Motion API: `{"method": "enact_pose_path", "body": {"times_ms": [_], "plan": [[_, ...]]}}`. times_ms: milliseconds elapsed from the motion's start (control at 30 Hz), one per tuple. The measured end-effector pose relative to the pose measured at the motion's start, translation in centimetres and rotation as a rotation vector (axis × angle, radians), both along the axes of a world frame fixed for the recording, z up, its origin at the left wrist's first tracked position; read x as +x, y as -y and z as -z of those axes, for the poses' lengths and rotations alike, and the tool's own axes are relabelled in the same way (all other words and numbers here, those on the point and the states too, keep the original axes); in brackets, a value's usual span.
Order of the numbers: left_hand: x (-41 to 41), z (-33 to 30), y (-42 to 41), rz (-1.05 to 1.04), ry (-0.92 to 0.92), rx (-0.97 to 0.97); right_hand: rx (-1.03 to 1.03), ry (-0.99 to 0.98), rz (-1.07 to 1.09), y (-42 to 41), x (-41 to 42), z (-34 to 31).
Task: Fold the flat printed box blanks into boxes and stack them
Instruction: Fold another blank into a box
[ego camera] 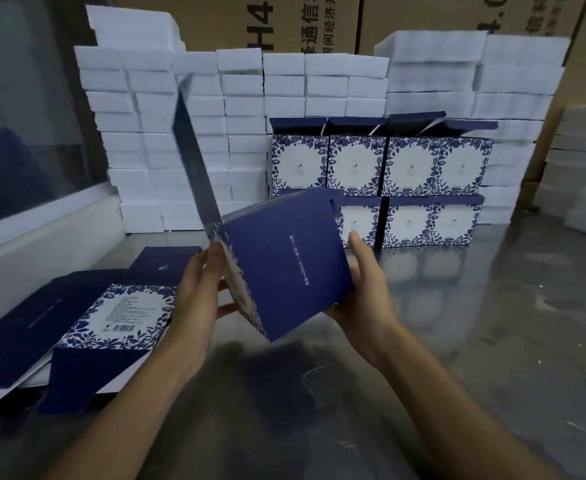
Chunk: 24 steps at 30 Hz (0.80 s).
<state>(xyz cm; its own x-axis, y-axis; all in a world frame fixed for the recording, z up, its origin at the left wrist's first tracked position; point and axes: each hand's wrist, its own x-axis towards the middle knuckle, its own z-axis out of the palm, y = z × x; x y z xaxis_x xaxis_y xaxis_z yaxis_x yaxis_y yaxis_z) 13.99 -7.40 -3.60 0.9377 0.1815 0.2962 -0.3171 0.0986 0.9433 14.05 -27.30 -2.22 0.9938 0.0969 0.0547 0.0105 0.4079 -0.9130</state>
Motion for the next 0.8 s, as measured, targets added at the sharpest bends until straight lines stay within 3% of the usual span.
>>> {"method": "enact_pose_path", "body": {"times_ms": [133, 267, 467, 800], "plan": [[-0.8, -0.6, 0.5, 0.129, -0.056, -0.085, 0.012, 0.063, 0.039, -0.6, -0.1, 0.1], [-1.3, -1.1, 0.5, 0.239, -0.07, -0.269, -0.022, 0.034, 0.227, -0.4, 0.1, 0.3], [-1.8, -1.3, 0.8, 0.431, -0.139, -0.495, -0.256, 0.182, 0.332, -0.5, -0.2, 0.5], [-1.3, -1.2, 0.4, 0.223, -0.05, -0.351, -0.358, 0.178, 0.042, -1.8, -2.1, -0.7]]}}
